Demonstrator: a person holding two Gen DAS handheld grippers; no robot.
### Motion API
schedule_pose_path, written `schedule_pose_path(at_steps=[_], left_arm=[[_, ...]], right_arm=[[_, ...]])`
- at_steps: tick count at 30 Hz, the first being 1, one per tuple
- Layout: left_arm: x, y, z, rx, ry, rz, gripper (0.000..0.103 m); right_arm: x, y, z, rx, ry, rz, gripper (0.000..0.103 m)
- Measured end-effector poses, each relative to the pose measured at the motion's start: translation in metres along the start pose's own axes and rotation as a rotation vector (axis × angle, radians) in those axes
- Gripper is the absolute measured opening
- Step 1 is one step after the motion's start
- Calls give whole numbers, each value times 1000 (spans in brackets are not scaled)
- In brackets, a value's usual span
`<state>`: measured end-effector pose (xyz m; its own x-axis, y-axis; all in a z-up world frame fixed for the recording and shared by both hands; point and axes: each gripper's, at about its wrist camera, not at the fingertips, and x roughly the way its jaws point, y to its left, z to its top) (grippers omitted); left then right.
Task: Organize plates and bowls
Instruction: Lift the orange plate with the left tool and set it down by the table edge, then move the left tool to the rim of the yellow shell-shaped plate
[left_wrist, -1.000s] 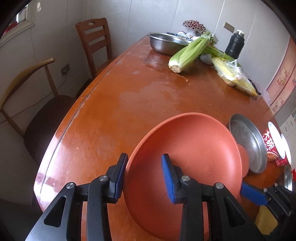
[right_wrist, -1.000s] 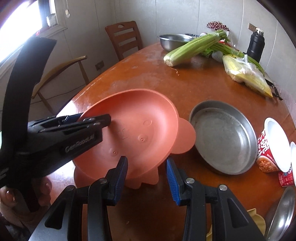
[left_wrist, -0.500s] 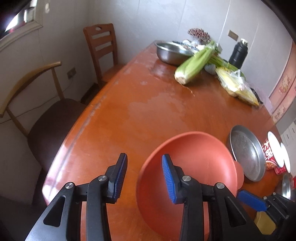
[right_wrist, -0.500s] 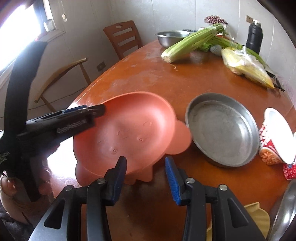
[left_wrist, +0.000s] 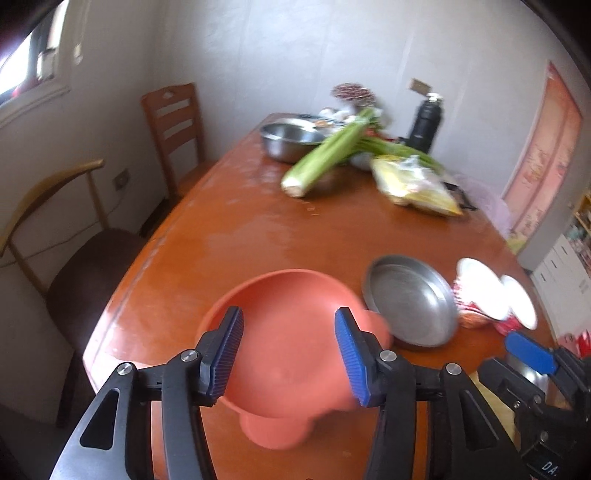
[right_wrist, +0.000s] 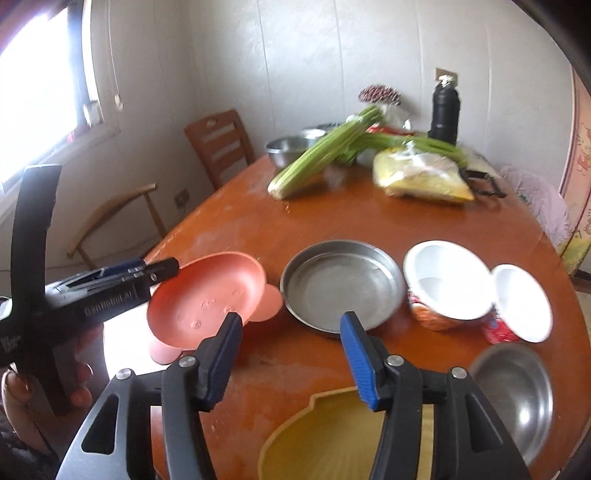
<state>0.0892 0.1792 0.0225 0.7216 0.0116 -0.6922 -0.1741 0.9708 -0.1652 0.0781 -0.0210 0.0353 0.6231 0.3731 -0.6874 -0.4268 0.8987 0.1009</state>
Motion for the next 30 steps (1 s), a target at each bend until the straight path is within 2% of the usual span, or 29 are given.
schedule_pose_path(at_steps=[5,10,13,15,21,30], left_arm=[[-19,-39,-6,52,-26,-28,54],[-36,-75,-10,112,-36,-93,55],[-40,-91,-12,128,-36,-107,61],[-39,-103,-16,150,-21,-128,61],[-40,-125,-25,202,0,-135,61],[-44,-138,-36,239,28,-137,62]], right_arm=[[-29,-20,-6,13,-41,1,57],[-53,-38,-12,37,-87,-14,58],[-66,-49,-16,57,-107,-13,60],[-74,-56,-20,64,-120,-19,61],[-93,-70,-31,59,-151,-74,62],[-103,-102,-46,132,-129,-99,62]])
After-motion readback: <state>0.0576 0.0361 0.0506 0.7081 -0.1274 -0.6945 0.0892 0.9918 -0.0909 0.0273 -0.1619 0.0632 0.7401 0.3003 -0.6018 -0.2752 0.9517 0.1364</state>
